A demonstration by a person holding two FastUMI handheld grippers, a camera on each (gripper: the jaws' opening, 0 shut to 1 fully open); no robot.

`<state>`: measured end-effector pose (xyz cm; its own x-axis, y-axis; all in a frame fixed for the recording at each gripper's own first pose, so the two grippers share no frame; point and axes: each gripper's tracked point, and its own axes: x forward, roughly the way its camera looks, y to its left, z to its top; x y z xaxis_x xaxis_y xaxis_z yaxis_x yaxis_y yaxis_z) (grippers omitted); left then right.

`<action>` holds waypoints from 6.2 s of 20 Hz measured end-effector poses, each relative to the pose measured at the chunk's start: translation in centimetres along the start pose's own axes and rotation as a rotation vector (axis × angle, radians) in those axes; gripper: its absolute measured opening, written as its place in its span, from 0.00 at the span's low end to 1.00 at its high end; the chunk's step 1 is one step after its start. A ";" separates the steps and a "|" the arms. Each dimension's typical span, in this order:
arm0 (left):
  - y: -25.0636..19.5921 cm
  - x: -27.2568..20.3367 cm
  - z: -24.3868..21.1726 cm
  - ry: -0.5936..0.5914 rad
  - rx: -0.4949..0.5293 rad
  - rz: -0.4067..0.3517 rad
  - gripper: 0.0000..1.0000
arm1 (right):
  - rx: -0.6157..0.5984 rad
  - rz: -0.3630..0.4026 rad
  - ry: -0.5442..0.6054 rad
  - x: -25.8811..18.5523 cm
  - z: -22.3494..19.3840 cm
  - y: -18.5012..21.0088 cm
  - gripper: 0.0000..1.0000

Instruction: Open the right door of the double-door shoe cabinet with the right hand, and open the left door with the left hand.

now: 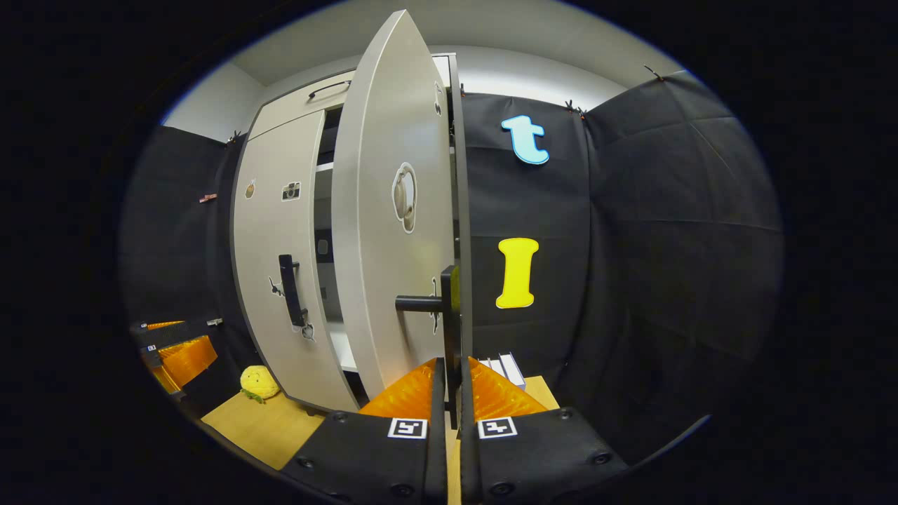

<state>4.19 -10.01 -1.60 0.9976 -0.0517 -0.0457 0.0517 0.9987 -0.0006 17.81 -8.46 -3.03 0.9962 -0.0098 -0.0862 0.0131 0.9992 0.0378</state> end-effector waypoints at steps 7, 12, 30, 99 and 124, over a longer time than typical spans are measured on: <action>-1.6 1.3 0.4 -0.003 0.022 -0.003 0.98 | 0.027 -0.020 -0.020 -0.3 0.7 -2.4 0.06; -2.1 3.2 0.1 0.012 0.025 -0.013 0.98 | 0.030 -0.035 -0.025 -1.8 1.1 -2.6 0.06; 2.9 18.4 1.2 -0.025 0.025 0.062 0.93 | 0.143 -0.023 -0.028 -6.4 -0.1 -5.5 0.96; 24.4 10.4 2.3 0.001 -0.077 0.066 0.05 | 0.006 0.036 -0.120 -9.8 2.5 12.2 0.96; 20.9 2.6 5.0 -0.048 0.002 0.125 0.95 | 0.013 0.049 -0.122 -10.9 2.6 11.6 0.96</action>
<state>8.06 10.70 3.30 0.9973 0.0727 0.0028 -0.0728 0.9973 0.0040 7.34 3.15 0.94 0.9987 0.0335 0.0375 -0.0354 0.9980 0.0516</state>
